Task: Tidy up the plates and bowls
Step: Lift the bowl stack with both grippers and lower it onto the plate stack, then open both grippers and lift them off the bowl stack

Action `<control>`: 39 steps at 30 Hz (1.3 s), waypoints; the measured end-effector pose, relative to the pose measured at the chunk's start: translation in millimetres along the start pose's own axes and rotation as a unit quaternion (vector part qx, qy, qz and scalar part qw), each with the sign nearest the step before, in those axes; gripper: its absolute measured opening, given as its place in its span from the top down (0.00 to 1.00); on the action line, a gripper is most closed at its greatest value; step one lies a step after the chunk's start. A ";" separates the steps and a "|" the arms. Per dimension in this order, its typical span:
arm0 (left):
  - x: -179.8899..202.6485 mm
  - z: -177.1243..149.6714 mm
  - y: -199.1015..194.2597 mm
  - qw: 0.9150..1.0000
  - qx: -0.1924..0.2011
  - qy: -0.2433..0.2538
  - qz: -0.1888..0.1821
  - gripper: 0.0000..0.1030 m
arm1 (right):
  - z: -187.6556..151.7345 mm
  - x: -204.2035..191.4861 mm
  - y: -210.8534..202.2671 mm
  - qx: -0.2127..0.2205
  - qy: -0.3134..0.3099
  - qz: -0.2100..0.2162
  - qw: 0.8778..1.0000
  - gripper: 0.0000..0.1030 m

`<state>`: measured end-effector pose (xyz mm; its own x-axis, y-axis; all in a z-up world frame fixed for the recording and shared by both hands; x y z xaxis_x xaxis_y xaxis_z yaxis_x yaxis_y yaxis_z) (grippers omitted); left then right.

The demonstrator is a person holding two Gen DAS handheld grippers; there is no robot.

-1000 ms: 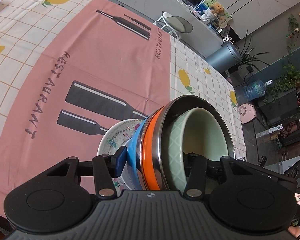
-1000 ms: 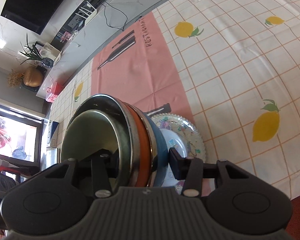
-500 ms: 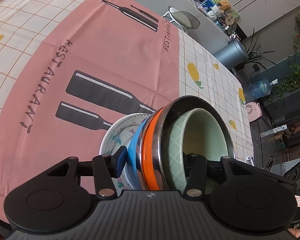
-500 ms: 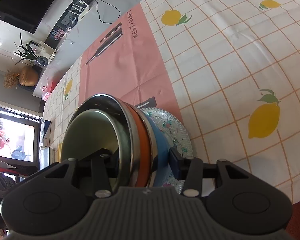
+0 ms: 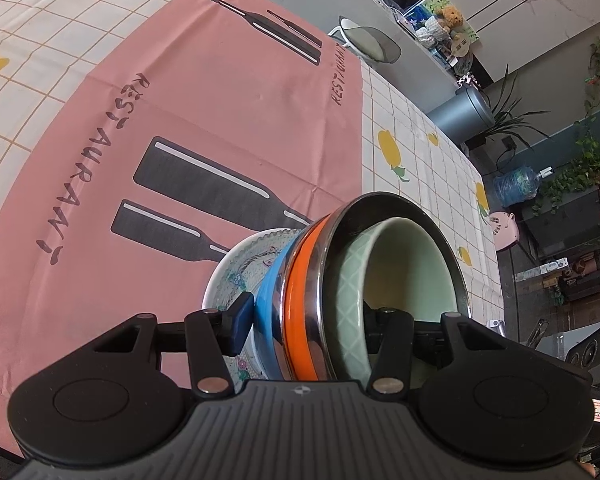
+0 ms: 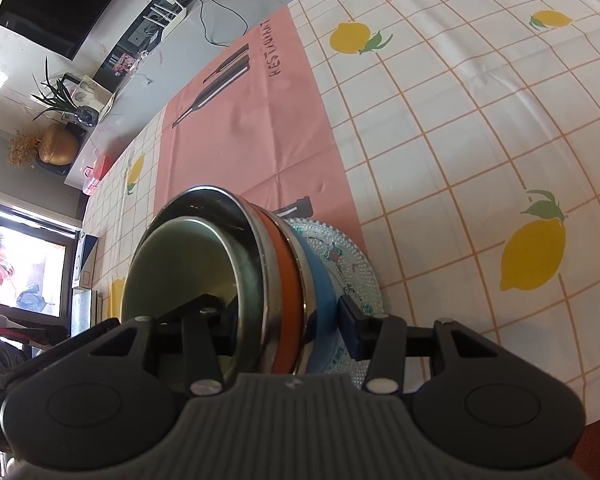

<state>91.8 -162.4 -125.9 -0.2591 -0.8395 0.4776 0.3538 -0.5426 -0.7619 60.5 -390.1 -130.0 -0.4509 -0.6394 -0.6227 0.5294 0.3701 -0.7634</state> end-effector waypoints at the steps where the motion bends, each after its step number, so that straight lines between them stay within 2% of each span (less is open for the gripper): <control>1: 0.1 0.3 -0.1 1.000 -0.001 0.000 0.002 0.46 | 0.0 -0.3 0.1 0.000 0.000 -0.001 1.000 0.54; 8: 5.7 5.1 0.8 1.000 -0.008 0.010 0.018 0.47 | -0.2 -4.3 0.1 0.000 -0.005 -0.009 1.000 0.52; 16: 12.3 16.5 -11.5 0.999 0.016 0.037 0.032 0.47 | 2.7 -13.4 -7.8 0.020 -0.025 -0.014 0.999 0.48; 22: 22.6 23.4 -29.5 0.995 0.043 0.074 0.046 0.39 | 4.2 -28.4 -25.5 0.064 -0.064 -0.023 0.996 0.38; 25: 33.3 27.2 -45.7 0.990 0.071 0.108 0.062 0.39 | 1.0 -39.6 -36.9 0.093 -0.097 -0.028 0.991 0.35; 28: 45.3 27.8 -67.3 0.978 0.107 0.161 0.082 0.38 | -5.3 -51.7 -51.1 0.129 -0.133 -0.031 0.982 0.34; 32: 59.8 24.7 -99.1 0.950 0.160 0.239 0.119 0.34 | -20.9 -70.1 -73.1 0.181 -0.191 -0.025 0.964 0.29; 37: 68.1 11.1 -135.4 0.919 0.207 0.298 0.156 0.31 | -49.4 -90.0 -97.3 0.231 -0.255 -0.004 0.939 0.19; 39: 69.6 2.9 -146.9 0.907 0.220 0.318 0.166 0.28 | -61.3 -94.1 -104.5 0.243 -0.269 0.005 0.932 0.18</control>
<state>24.4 -141.2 20.5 -0.4889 -0.8487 -0.2017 0.7953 -0.3387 -0.5027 3.6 -327.3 -2.1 -0.0876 -0.9310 -0.3543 0.8540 0.1129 -0.5079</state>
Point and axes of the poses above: each gripper's, at about its wrist camera, not at the fingertips, and y roughly the way its jaws point, x to its right, z to its top, the point moved 4 cm from there along y, roughly the way its jaws point, and after that the axes turned 15 degrees about y, right-handed, at the moved point
